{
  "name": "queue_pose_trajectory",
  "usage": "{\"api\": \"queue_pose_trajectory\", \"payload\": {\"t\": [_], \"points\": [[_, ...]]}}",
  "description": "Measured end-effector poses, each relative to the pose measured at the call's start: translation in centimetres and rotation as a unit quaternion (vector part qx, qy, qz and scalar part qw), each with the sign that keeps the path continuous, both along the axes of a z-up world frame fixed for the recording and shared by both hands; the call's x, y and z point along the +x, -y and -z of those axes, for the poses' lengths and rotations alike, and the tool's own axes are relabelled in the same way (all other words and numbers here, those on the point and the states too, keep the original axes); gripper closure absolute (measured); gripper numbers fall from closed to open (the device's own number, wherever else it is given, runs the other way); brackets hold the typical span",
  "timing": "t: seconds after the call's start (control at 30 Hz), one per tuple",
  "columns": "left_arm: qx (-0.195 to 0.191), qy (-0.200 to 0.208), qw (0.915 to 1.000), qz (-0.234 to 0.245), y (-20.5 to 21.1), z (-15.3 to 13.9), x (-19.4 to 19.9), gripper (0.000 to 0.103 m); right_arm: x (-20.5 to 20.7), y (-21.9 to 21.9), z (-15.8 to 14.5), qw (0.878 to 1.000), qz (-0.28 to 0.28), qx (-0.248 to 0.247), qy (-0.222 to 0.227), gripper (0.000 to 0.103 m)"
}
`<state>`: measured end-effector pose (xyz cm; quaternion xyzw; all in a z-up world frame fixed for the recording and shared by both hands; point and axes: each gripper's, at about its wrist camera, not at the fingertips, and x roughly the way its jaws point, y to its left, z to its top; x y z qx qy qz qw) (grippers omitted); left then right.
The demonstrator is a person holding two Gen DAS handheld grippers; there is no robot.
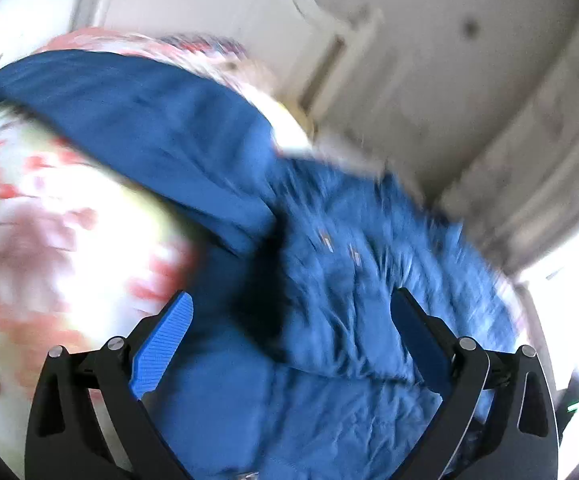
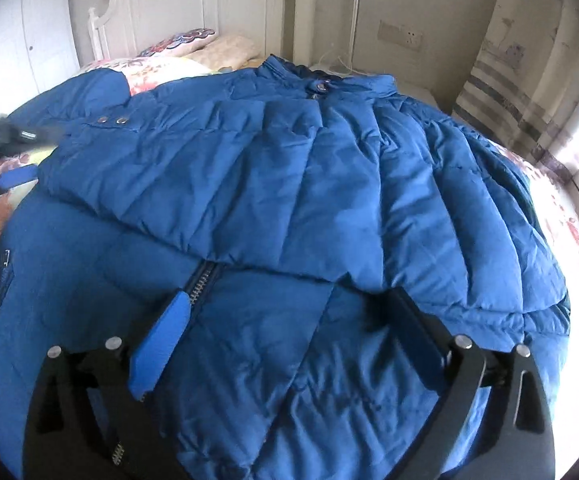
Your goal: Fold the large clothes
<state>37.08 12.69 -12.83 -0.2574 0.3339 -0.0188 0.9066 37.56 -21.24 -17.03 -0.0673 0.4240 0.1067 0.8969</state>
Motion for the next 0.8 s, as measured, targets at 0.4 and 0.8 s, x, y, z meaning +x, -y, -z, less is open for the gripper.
{"api": "queue_pose_trajectory", "payload": {"t": [0.4, 0.8], "points": [[-0.203, 0.047, 0.9437, -0.257, -25.6, 1.1, 0.5, 0.007, -0.2, 0.4, 0.1, 1.000, -0.003, 0.016, -0.002, 0.004], [-0.238, 0.109, 0.9153, -0.306, -29.7, 0.1, 2.0, 0.093, -0.3, 0.9, -0.2, 0.999, -0.003, 0.043, 0.005, 0.004]]}}
